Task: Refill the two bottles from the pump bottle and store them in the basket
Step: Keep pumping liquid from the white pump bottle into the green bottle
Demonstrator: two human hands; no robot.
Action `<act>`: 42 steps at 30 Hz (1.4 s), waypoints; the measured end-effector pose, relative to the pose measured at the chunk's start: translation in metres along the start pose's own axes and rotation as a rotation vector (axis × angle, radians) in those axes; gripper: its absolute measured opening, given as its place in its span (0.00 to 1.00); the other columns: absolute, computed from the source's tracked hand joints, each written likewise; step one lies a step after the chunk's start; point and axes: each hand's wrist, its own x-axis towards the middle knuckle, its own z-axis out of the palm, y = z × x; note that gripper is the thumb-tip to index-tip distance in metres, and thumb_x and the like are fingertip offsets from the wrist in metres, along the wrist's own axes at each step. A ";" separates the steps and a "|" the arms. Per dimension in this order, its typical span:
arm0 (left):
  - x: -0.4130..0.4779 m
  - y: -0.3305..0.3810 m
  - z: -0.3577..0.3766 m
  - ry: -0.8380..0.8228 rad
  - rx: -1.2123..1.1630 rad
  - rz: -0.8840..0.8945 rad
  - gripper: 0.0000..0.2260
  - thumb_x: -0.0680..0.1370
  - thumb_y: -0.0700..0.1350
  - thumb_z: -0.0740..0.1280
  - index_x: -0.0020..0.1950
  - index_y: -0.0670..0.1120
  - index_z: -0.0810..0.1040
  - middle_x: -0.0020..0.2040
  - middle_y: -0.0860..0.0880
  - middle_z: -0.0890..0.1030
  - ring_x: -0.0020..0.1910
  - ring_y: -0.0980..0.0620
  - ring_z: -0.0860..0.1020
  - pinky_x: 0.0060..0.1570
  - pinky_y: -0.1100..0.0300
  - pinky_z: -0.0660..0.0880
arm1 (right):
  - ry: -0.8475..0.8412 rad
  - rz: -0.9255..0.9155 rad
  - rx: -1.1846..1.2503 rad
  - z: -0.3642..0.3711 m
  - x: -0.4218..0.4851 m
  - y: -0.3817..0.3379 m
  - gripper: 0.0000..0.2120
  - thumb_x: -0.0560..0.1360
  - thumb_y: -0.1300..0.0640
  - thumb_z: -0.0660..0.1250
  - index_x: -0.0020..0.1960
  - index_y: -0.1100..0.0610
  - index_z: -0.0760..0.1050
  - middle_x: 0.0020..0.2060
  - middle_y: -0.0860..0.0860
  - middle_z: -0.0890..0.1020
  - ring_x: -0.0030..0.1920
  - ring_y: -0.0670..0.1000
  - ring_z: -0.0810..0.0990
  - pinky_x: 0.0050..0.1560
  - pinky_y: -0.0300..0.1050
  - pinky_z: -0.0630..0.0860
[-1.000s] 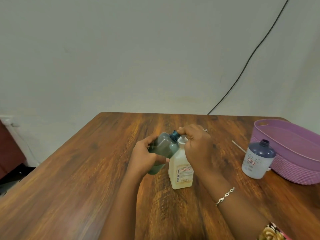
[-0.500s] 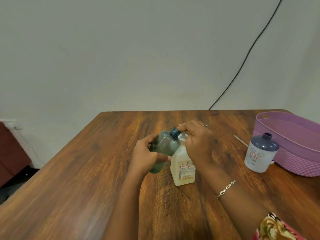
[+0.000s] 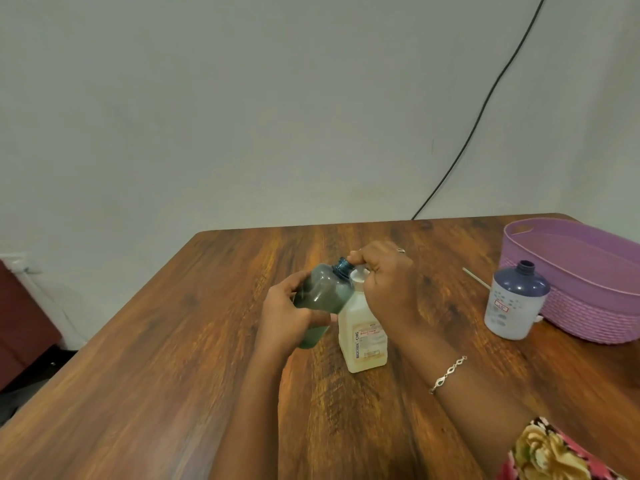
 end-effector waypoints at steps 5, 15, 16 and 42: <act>-0.002 -0.001 0.003 0.034 0.011 -0.003 0.30 0.61 0.34 0.77 0.59 0.52 0.74 0.48 0.58 0.76 0.48 0.57 0.74 0.47 0.57 0.73 | -0.025 0.012 0.047 -0.006 0.001 -0.003 0.18 0.67 0.58 0.53 0.38 0.63 0.81 0.34 0.55 0.82 0.36 0.54 0.80 0.38 0.45 0.77; -0.003 0.002 0.002 -0.007 0.005 0.011 0.27 0.61 0.33 0.77 0.54 0.52 0.75 0.46 0.59 0.76 0.45 0.60 0.74 0.40 0.63 0.70 | -0.021 0.017 0.084 -0.011 -0.002 -0.001 0.18 0.68 0.56 0.56 0.39 0.64 0.82 0.35 0.56 0.83 0.37 0.54 0.80 0.39 0.46 0.76; -0.004 0.000 0.003 -0.016 -0.008 0.003 0.26 0.62 0.33 0.76 0.53 0.53 0.74 0.45 0.59 0.76 0.45 0.60 0.74 0.40 0.64 0.70 | -0.021 0.019 0.080 -0.010 -0.003 0.000 0.18 0.67 0.56 0.56 0.38 0.64 0.82 0.35 0.56 0.83 0.37 0.53 0.80 0.39 0.44 0.76; 0.003 0.004 -0.003 -0.010 0.033 0.002 0.34 0.60 0.34 0.78 0.65 0.45 0.74 0.53 0.52 0.77 0.51 0.53 0.75 0.49 0.57 0.72 | -0.047 0.031 0.032 -0.012 0.002 -0.009 0.18 0.67 0.60 0.53 0.39 0.63 0.82 0.36 0.54 0.83 0.37 0.52 0.79 0.41 0.42 0.74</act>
